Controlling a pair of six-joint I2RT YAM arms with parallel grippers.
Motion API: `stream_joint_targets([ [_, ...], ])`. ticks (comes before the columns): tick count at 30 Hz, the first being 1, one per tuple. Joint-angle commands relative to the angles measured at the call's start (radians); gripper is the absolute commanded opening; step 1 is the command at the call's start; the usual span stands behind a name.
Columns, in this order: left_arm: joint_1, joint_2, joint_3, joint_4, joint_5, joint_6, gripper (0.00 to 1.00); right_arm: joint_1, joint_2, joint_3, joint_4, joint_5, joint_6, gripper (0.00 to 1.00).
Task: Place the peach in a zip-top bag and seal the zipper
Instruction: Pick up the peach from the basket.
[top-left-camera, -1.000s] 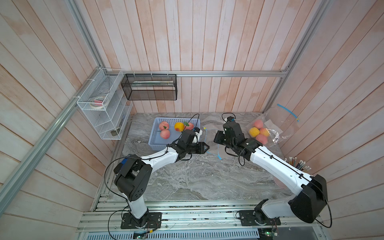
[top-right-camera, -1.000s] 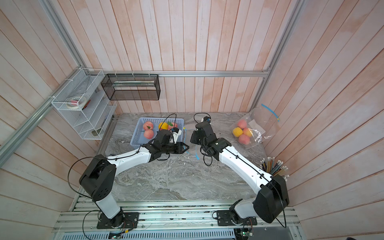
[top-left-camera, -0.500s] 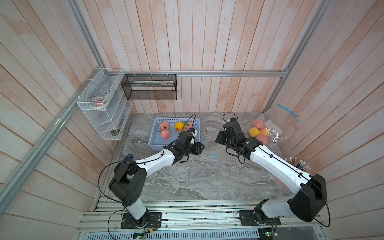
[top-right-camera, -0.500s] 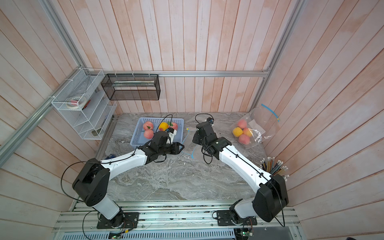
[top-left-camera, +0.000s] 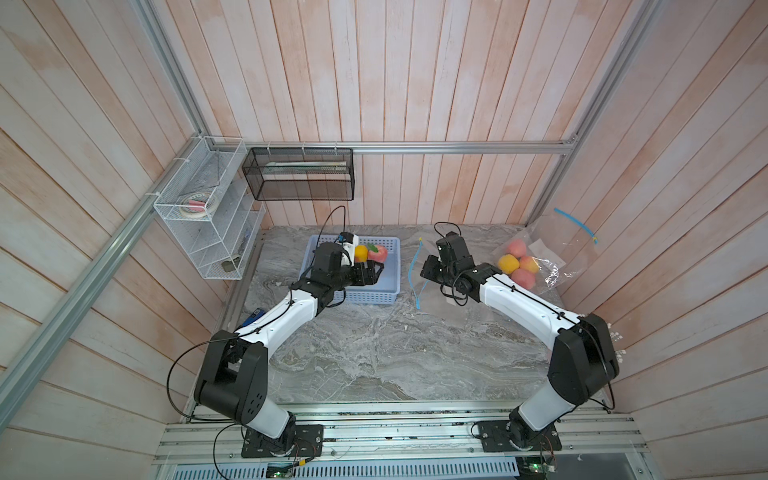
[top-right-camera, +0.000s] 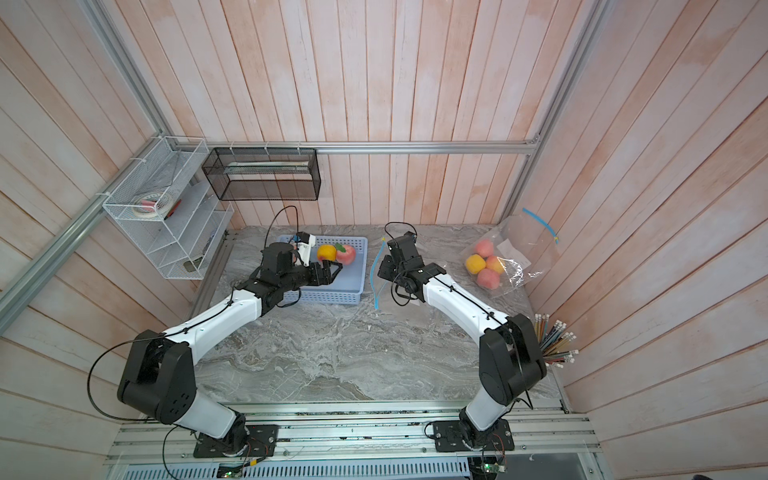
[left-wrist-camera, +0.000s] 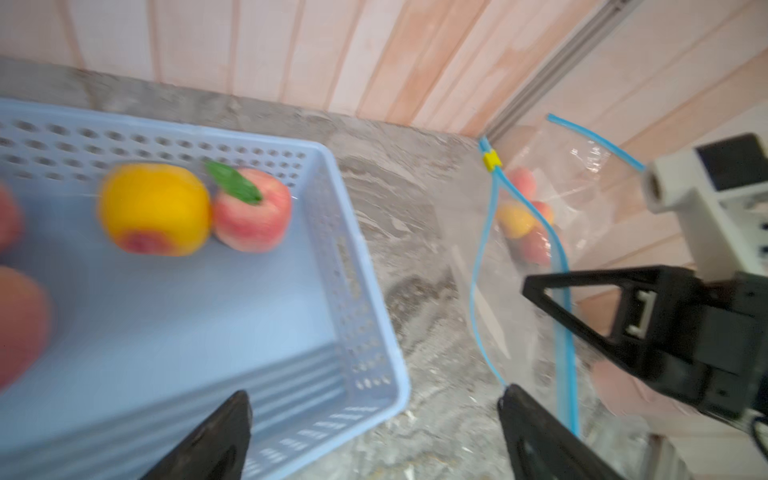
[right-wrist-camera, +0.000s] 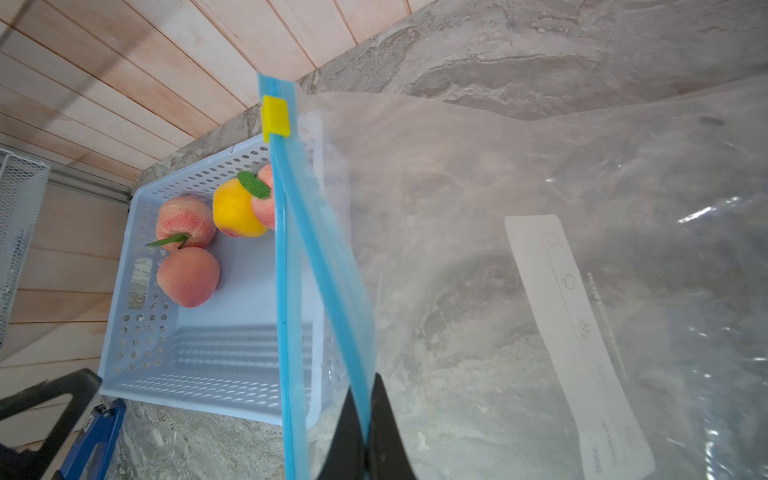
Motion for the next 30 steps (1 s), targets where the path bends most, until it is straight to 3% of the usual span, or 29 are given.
stream_joint_targets([
  [1,0.062,0.05,0.04,-0.129,-0.194,0.023,0.98,-0.014,0.039,0.047,0.029,-0.059,-0.026,0.0],
  [15,0.171,0.399,0.275,-0.193,-0.374,-0.033,1.0,-0.043,0.018,0.003,0.06,-0.101,-0.064,0.0],
  [19,0.184,0.468,0.335,-0.207,-0.355,-0.041,0.99,-0.048,0.016,-0.004,0.064,-0.102,-0.069,0.0],
  [30,0.193,0.558,0.411,-0.209,-0.319,-0.044,0.83,-0.06,-0.017,-0.025,0.058,-0.117,-0.088,0.0],
])
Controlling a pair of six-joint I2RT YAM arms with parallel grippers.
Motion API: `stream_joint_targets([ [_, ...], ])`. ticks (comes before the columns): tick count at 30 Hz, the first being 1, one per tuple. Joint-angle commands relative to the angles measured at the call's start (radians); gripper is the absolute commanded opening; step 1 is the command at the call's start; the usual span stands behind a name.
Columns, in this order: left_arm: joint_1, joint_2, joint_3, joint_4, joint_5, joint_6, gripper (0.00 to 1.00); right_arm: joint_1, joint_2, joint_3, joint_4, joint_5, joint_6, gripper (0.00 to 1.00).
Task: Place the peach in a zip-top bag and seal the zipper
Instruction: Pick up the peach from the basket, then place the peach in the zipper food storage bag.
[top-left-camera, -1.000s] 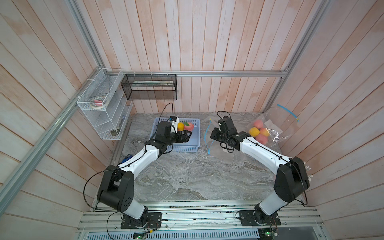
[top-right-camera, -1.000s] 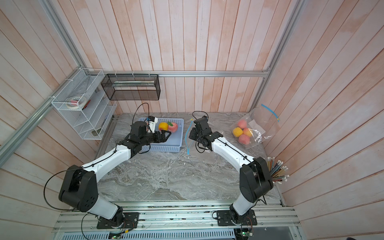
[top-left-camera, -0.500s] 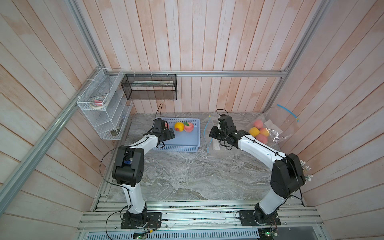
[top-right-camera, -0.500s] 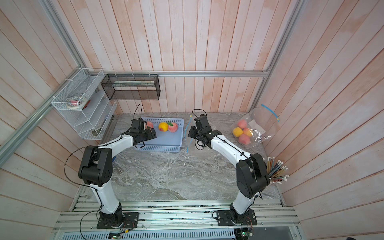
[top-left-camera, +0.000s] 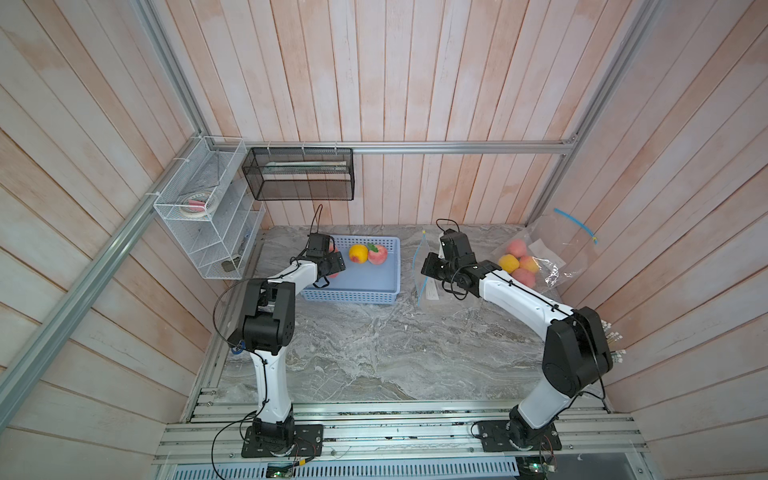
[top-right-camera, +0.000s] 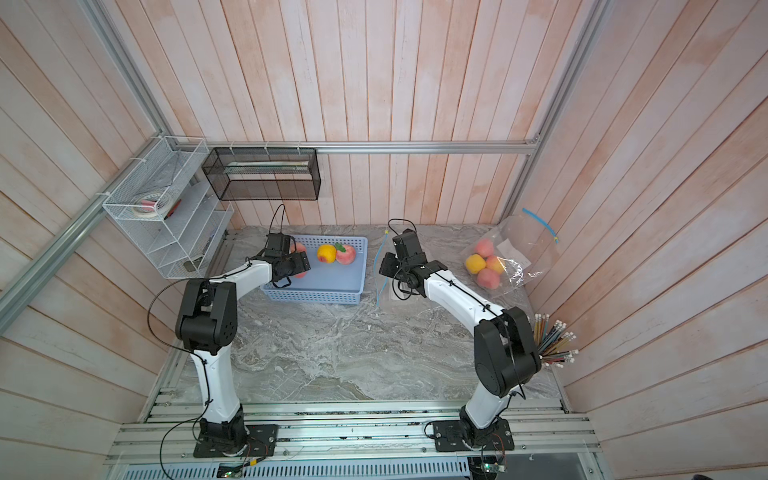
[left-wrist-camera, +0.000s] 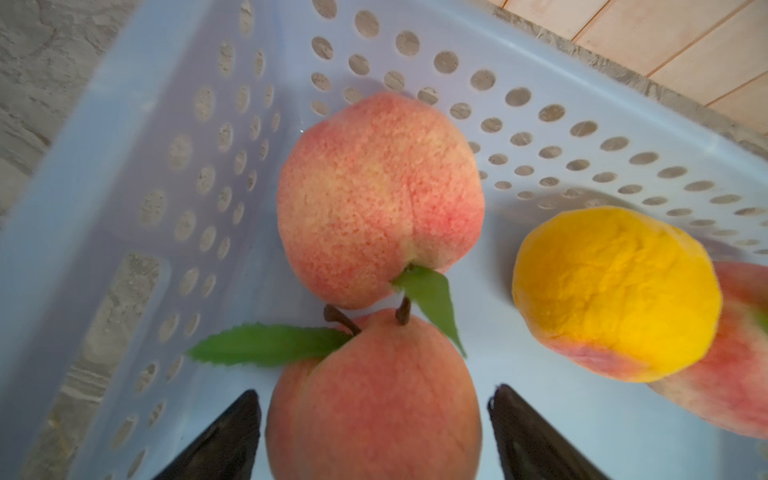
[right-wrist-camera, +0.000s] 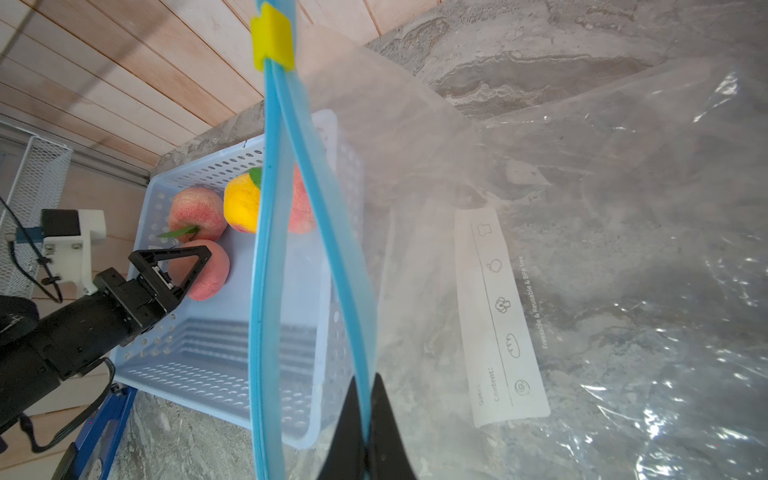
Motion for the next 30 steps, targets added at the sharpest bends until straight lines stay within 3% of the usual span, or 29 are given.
stream_joint_targets([
  [1,0.007,0.029,0.03,-0.003,0.011,-0.006,0.8,-0.009,-0.04,-0.013,0.002,-0.017,-0.029,0.0],
  [5,0.007,0.009,0.016,0.023,0.037,-0.015,0.63,-0.016,-0.051,-0.004,-0.013,-0.036,-0.053,0.0],
  [7,0.006,-0.021,-0.008,0.043,0.068,-0.015,0.59,-0.018,-0.055,0.006,-0.025,-0.05,-0.073,0.0],
  [18,-0.023,-0.352,-0.256,0.248,0.447,-0.059,0.56,-0.026,-0.107,0.006,-0.046,-0.19,-0.168,0.0],
  [25,-0.143,-0.569,-0.394,0.472,0.595,-0.142,0.56,-0.025,-0.129,-0.035,-0.015,-0.262,-0.155,0.0],
  [30,-0.246,-0.623,-0.472,0.702,0.649,-0.243,0.56,-0.025,-0.132,-0.072,0.01,-0.297,-0.139,0.0],
])
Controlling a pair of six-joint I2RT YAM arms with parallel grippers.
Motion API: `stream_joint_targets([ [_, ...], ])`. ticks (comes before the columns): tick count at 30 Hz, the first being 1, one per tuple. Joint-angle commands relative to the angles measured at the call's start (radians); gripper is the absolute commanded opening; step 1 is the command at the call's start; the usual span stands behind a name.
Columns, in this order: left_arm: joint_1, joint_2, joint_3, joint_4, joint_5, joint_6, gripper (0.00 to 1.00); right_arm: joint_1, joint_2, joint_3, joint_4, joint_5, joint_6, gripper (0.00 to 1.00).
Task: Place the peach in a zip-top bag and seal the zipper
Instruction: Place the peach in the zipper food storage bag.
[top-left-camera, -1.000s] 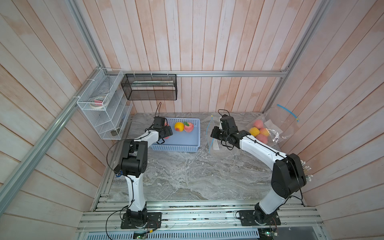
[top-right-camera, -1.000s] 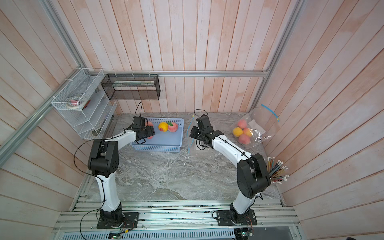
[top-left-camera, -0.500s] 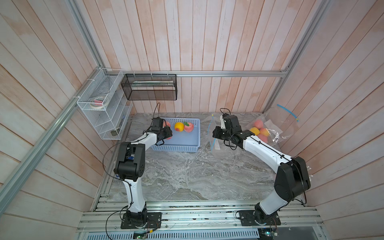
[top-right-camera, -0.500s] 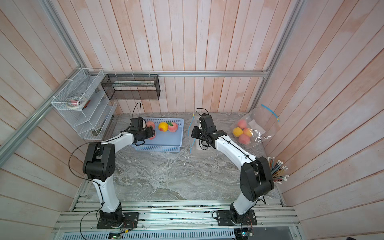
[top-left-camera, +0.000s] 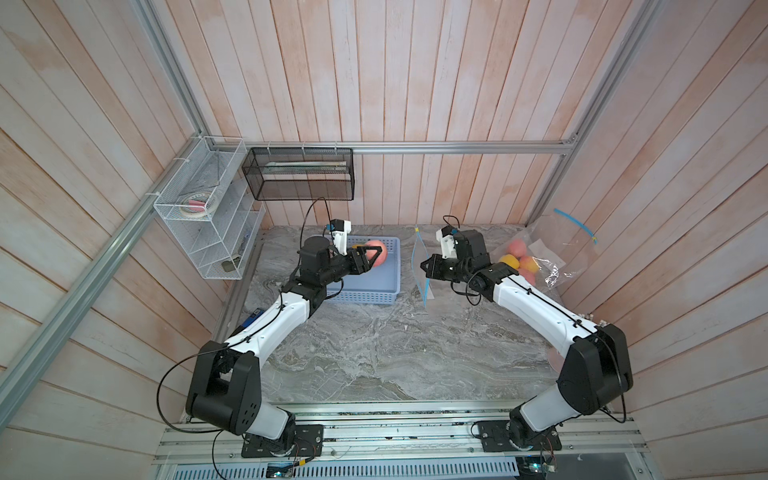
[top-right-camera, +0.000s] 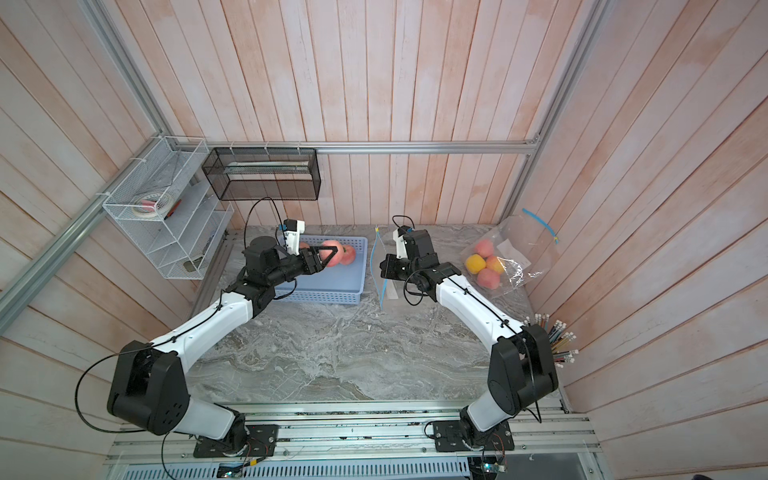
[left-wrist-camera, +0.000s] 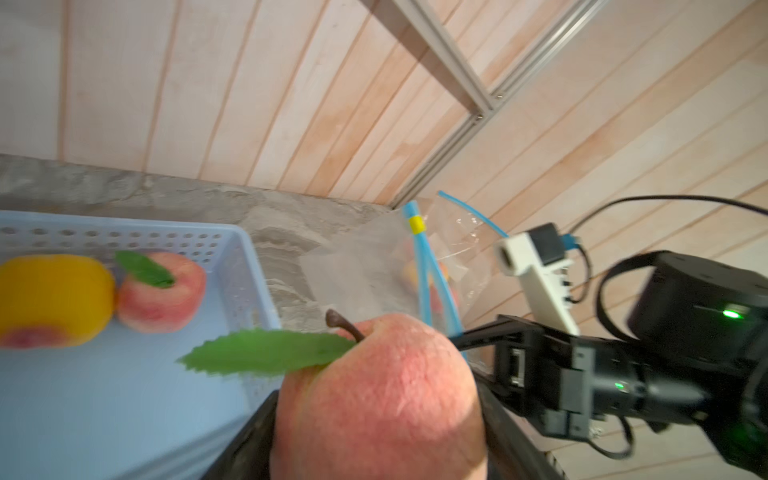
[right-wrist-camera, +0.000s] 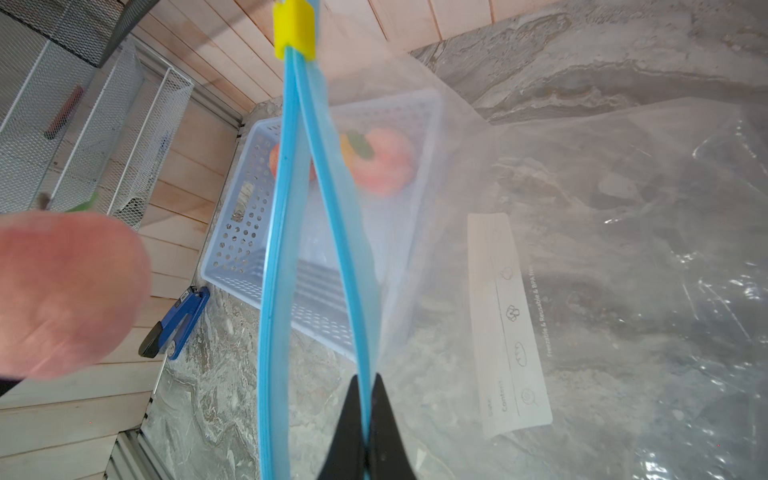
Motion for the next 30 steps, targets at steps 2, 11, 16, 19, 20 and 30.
stream_joint_targets([
  [2,-0.084,-0.002,-0.042,0.231,0.067,-0.083,0.56,-0.001,-0.015,-0.037,0.031,-0.056,0.011,0.0],
  [11,-0.201,0.132,0.042,0.246,0.021,-0.059,0.5,-0.002,-0.028,-0.082,0.071,-0.106,0.019,0.0],
  [16,-0.207,0.181,0.071,0.201,-0.031,-0.031,0.45,-0.002,-0.035,-0.089,0.08,-0.128,0.018,0.0],
  [19,-0.207,0.202,0.076,0.177,-0.052,-0.014,0.43,-0.002,-0.037,-0.092,0.084,-0.139,0.018,0.0],
  [20,-0.207,0.21,0.078,0.172,-0.055,-0.013,0.42,-0.002,-0.037,-0.091,0.084,-0.143,0.018,0.0],
  [30,-0.202,0.228,0.07,0.067,-0.16,0.085,0.39,-0.02,-0.06,-0.092,0.083,-0.15,0.035,0.0],
])
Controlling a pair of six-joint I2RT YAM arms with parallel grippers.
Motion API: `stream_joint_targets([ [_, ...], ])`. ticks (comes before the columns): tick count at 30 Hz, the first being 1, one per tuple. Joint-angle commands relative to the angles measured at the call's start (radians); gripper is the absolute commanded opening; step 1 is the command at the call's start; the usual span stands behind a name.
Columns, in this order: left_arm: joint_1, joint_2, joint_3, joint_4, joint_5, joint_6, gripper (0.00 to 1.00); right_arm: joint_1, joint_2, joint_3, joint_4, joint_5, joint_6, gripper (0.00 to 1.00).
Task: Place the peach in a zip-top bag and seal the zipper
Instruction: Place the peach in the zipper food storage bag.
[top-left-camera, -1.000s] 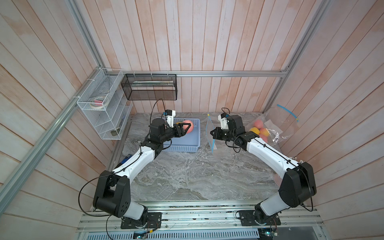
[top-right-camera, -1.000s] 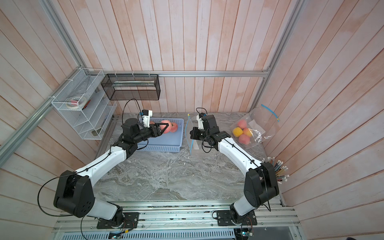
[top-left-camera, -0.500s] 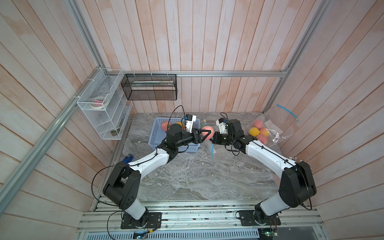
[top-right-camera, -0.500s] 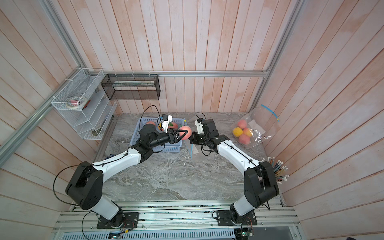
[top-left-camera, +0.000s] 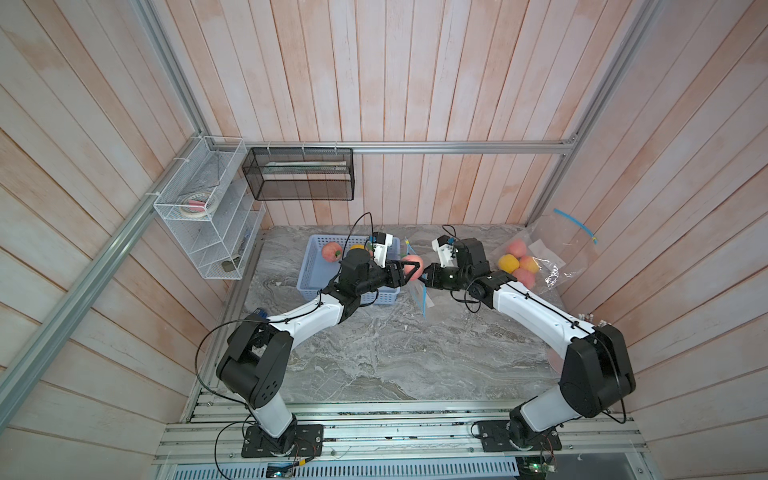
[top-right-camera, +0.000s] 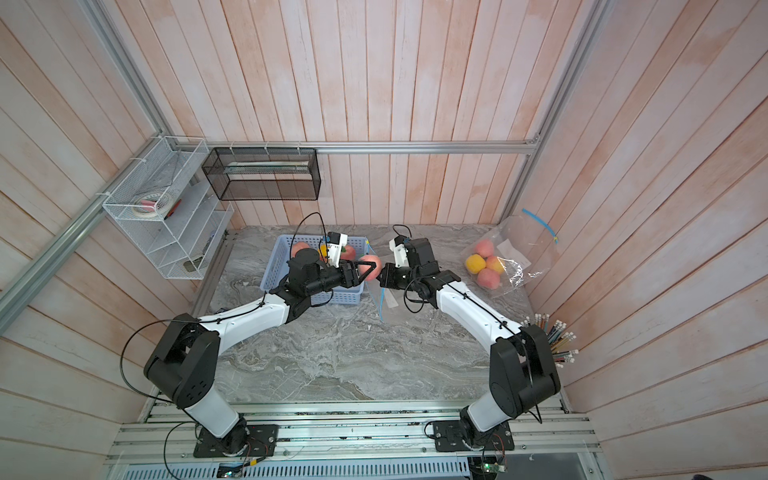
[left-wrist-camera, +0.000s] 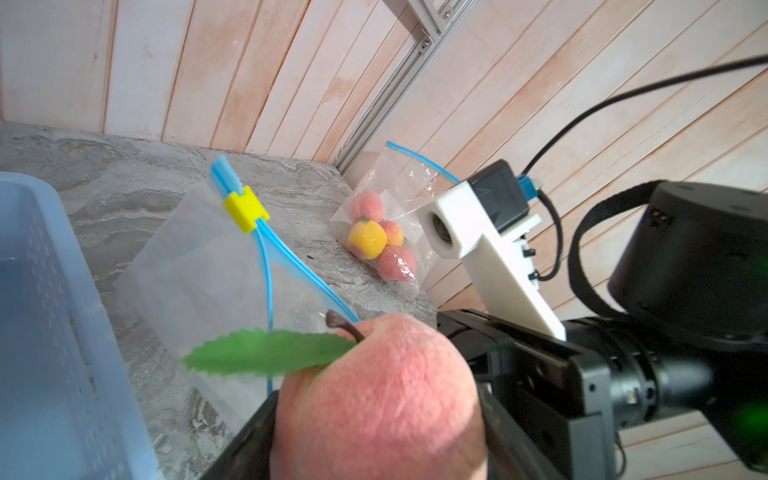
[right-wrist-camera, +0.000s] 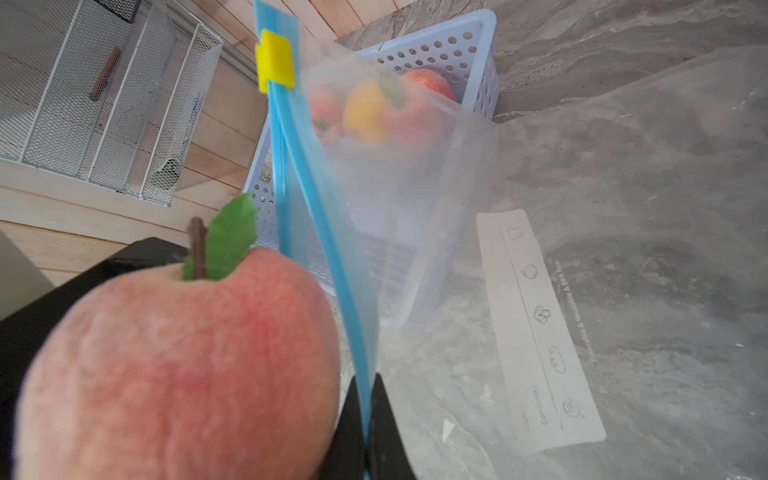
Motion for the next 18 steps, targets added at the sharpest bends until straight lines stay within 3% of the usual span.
stream_joint_targets([
  [1,0.001,0.014,0.024,-0.091,-0.08,0.095,0.39,-0.015,-0.043,-0.005,0.021,-0.017,0.016,0.0],
  [6,0.001,0.029,0.054,-0.218,-0.133,0.224,0.39,-0.024,-0.067,0.0,0.024,-0.028,0.035,0.0],
  [13,-0.015,0.039,0.117,-0.335,-0.109,0.4,0.39,-0.032,-0.076,-0.016,0.103,-0.118,0.101,0.0],
  [18,-0.021,0.035,0.15,-0.407,-0.084,0.514,0.46,-0.044,-0.078,-0.026,0.142,-0.151,0.144,0.0],
])
